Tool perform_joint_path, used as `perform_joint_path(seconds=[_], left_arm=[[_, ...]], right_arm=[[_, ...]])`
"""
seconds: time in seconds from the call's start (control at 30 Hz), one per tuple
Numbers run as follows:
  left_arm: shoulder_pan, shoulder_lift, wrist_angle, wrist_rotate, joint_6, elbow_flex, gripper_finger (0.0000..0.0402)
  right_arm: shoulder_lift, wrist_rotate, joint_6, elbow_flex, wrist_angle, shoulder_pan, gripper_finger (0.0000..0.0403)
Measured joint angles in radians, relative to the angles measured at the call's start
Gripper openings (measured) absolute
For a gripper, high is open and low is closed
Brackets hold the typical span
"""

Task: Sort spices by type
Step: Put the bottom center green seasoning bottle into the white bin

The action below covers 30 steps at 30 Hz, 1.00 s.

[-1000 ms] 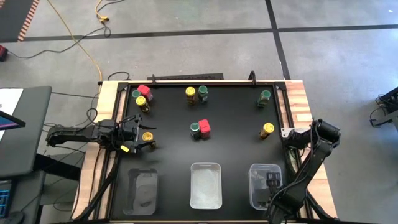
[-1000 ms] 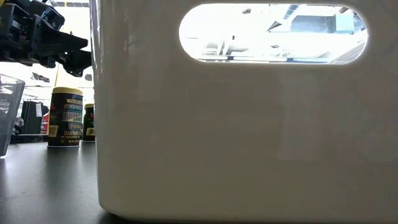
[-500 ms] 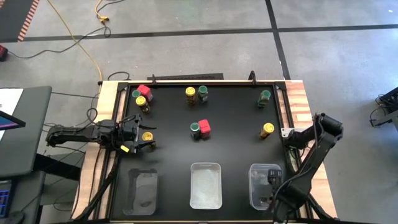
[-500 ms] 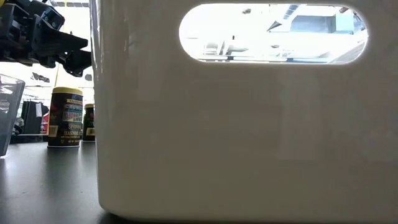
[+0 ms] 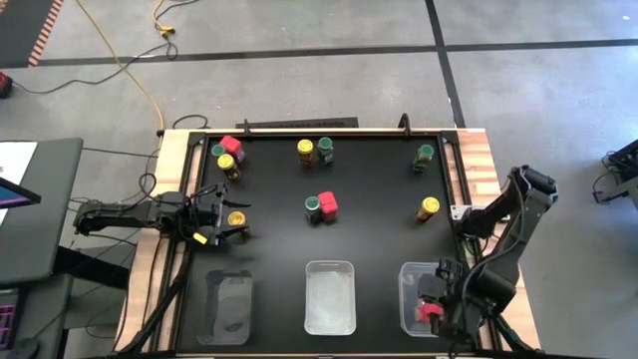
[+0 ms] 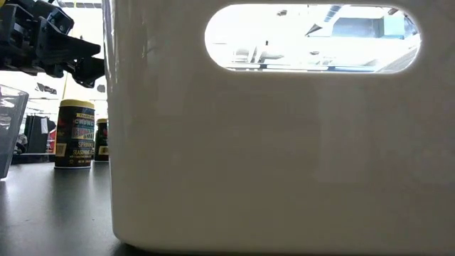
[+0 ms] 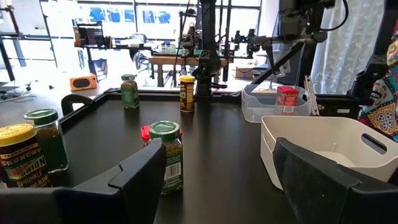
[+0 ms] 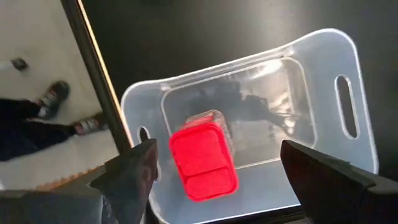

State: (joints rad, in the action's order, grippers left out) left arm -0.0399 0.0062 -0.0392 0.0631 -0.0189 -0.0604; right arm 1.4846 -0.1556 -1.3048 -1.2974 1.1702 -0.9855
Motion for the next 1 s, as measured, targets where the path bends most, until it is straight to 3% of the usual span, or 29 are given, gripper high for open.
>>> perform_joint_path(seconds=[0.53,1.0], left_arm=[[0.0,0.0,0.0,0.0,0.0,0.0,0.0281],[0.0,0.0,0.0,0.0,0.0,0.0,0.0281]], right_arm=[[0.009,-0.026,-0.212,0.007,0.003,0.0,0.036],[0.009,-0.119,-0.213,0.007,-0.047,0.059,0.033]])
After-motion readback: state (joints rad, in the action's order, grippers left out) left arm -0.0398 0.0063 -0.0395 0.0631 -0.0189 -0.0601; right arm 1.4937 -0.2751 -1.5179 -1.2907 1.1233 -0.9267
